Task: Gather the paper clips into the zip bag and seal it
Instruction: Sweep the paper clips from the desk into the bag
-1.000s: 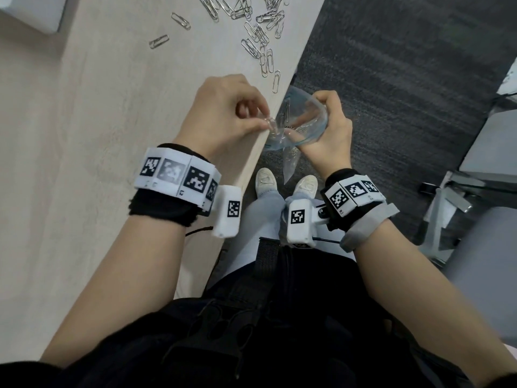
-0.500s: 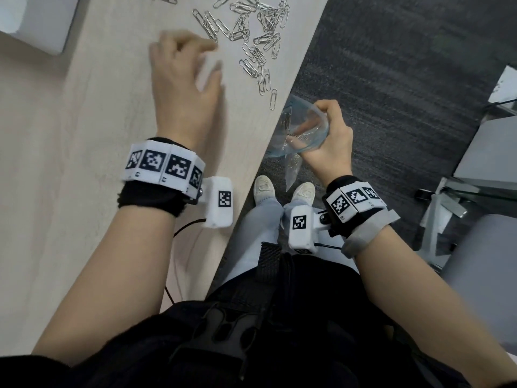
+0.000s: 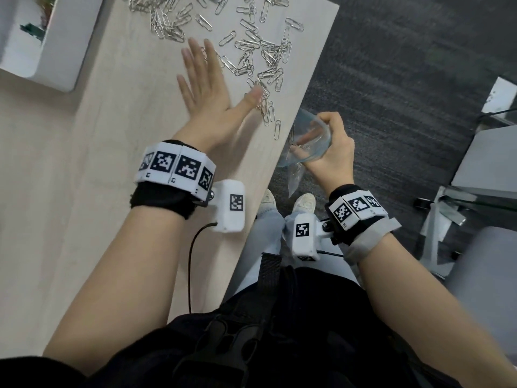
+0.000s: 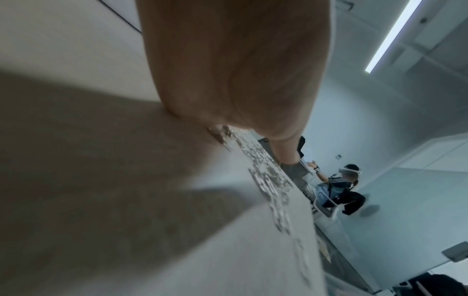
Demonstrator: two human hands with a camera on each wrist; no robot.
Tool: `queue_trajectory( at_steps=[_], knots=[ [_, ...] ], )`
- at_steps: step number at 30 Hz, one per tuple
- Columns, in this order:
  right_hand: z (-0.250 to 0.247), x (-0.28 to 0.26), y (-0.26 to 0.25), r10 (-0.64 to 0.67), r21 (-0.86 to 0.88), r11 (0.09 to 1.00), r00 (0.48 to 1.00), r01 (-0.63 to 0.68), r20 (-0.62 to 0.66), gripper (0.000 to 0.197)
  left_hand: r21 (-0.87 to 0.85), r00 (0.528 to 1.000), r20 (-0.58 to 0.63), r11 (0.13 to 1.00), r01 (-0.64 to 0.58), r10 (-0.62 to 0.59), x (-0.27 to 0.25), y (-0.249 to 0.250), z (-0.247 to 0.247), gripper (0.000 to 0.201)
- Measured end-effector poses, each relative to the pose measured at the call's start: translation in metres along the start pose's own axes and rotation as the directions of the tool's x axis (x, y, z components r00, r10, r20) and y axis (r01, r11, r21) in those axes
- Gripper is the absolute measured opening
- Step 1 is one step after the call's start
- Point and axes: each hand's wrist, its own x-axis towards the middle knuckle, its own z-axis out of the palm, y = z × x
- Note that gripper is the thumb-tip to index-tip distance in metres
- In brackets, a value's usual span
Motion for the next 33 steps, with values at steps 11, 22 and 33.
queue_trajectory(
  at_steps=[11, 22, 33],
  knots=[
    [-0.002, 0.016, 0.008, 0.000, 0.026, 1.000, 1.000, -0.001, 0.006, 0.048, 0.043, 0.936, -0.337, 0.992, 0.123, -0.101, 0.068, -0.041, -0.064, 0.074],
    [-0.005, 0.032, 0.008, 0.024, 0.045, 0.999, 1.000, -0.024, -0.004, 0.048, 0.154, 0.996, -0.089, 0.988, 0.025, -0.011, 0.053, -0.012, -0.024, 0.065],
    [-0.012, 0.049, 0.008, 0.036, 0.043, 0.998, 0.999, -0.036, -0.008, 0.041, 0.094, 0.976, -0.215, 0.993, 0.066, -0.045, 0.087, -0.001, -0.055, 0.064]
  ],
)
